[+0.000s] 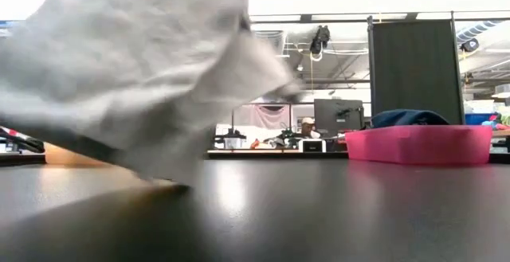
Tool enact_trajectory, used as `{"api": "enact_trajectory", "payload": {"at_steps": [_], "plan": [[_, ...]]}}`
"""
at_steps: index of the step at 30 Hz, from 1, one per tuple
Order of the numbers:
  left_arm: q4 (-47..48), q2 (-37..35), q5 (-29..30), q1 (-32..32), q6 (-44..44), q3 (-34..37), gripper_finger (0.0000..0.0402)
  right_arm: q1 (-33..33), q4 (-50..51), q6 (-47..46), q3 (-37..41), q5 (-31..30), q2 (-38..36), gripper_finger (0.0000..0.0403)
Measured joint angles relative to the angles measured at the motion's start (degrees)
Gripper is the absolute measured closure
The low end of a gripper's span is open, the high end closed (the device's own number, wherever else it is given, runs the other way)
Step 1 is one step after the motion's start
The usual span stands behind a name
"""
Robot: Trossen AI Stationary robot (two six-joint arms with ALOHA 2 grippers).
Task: Sort towels by color in basket
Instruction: Put the gray towel into the orange bin
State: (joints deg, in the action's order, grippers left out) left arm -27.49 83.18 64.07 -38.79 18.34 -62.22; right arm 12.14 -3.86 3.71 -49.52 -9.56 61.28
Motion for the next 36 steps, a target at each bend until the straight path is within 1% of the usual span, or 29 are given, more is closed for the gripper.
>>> {"api": "enact_trajectory", "payload": {"at_steps": [2,4,7,14,19,22,24,27,29,31,33,35,36], "plan": [[0.26,0.0,2.43,0.23,0.85,0.0,0.0402,0.58,-1.12,0.73,0.0,2.2,0.54,0.0153],[0.5,0.09,2.56,0.59,0.86,0.0,0.0402,1.14,-3.2,2.23,0.0,3.86,1.71,0.0141],[0.49,0.5,2.79,0.99,0.59,0.0,0.0402,1.46,-6.83,3.63,0.0,4.1,4.5,0.0126],[0.52,1.98,2.46,2.1,0.22,0.06,0.0402,1.44,-16.5,3.74,0.02,4.25,11.21,0.0089],[-1.09,2.29,-4.49,3.37,-0.88,0.09,0.0402,1.42,-18.38,3.41,-2.32,4.63,16.04,0.0074],[-1.44,2.29,-8.56,4.63,-1.96,0.09,0.0401,1.42,-18.44,3.6,-4.93,5.53,19.53,0.0078],[-1.34,2.29,-9.9,5.11,-2.39,0.09,0.0401,1.44,-17.83,4.05,-6.41,5.54,21.57,0.0086],[-1.54,2.29,-10.51,5.18,-2.59,0.09,0.0401,1.44,-17.85,5.49,-8.07,5.59,23.87,0.0119],[-1.84,2.29,-10.2,5.13,-2.57,0.09,0.0401,1.49,-17.72,6.48,-8.55,5.59,24.62,0.0161],[-2.73,2.28,-7.14,5.1,-2.95,0.1,0.0401,1.55,-17.64,7.02,-8.57,5.57,24.89,0.022],[-2.57,2.27,-3.49,5.06,-3.22,0.1,0.0401,1.59,-17.46,8.11,-8.57,5.67,24.76,0.0294],[-1.18,2.27,-1.84,5.06,-3.25,0.11,0.0392,1.59,-17.45,9.31,-8.56,6.95,24.6,0.0364],[-0.79,2.27,-1.79,5.06,-3.36,0.11,0.0383,1.59,-17.37,9.34,-8.54,7.54,24.42,0.0375]]}}
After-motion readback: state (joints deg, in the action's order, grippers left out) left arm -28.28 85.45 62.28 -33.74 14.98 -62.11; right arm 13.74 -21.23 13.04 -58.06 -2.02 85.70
